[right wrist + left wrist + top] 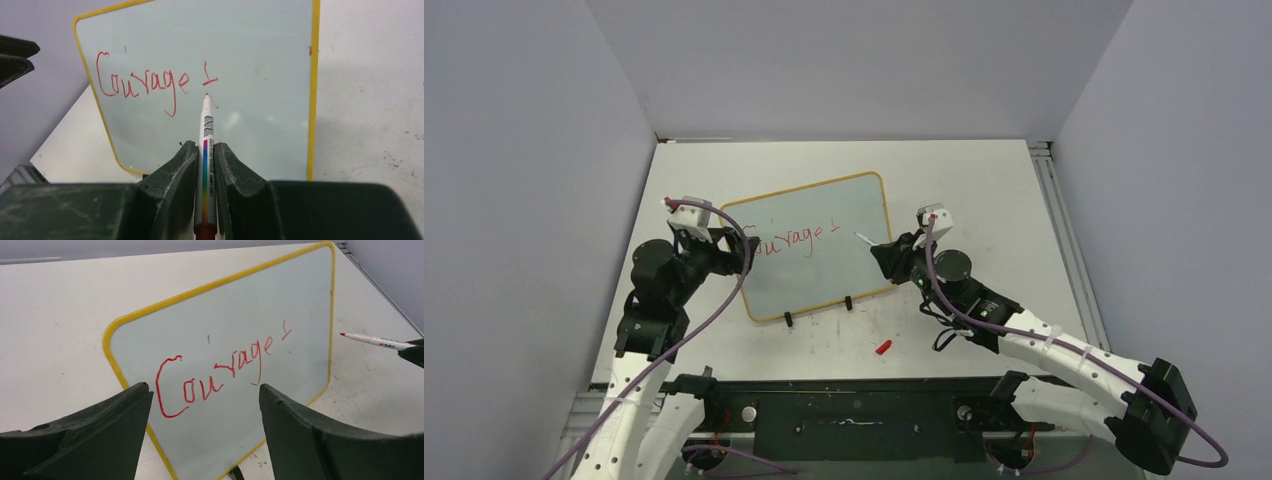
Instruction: Write a sentence on the whiteboard
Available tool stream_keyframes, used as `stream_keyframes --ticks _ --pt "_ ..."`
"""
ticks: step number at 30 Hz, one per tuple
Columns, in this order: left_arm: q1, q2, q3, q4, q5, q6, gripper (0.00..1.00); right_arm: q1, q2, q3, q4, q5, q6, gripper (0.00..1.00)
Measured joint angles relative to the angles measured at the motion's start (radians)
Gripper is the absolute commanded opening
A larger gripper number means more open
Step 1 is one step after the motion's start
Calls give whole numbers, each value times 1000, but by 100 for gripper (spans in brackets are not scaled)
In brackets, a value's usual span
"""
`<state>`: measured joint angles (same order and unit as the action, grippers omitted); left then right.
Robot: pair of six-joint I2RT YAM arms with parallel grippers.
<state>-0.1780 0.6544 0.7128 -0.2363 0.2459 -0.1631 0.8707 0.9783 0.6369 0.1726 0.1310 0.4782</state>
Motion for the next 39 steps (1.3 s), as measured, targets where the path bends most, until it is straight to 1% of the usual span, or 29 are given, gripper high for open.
stream_keyframes --ticks 3,10,20,33,39 --pt "56 18 0 7 -3 -25 77 -52 51 0 76 -48 -9 5" --pt "137 108 0 6 29 -63 77 -99 141 0 177 -181 -14 5" --pt "198 143 0 9 99 -93 76 -159 204 -11 268 -280 6 5" --pt "219 164 0 10 147 -111 74 -209 264 -13 306 -341 34 5" --pt "221 168 0 10 156 -114 74 -211 279 -13 318 -358 35 5"
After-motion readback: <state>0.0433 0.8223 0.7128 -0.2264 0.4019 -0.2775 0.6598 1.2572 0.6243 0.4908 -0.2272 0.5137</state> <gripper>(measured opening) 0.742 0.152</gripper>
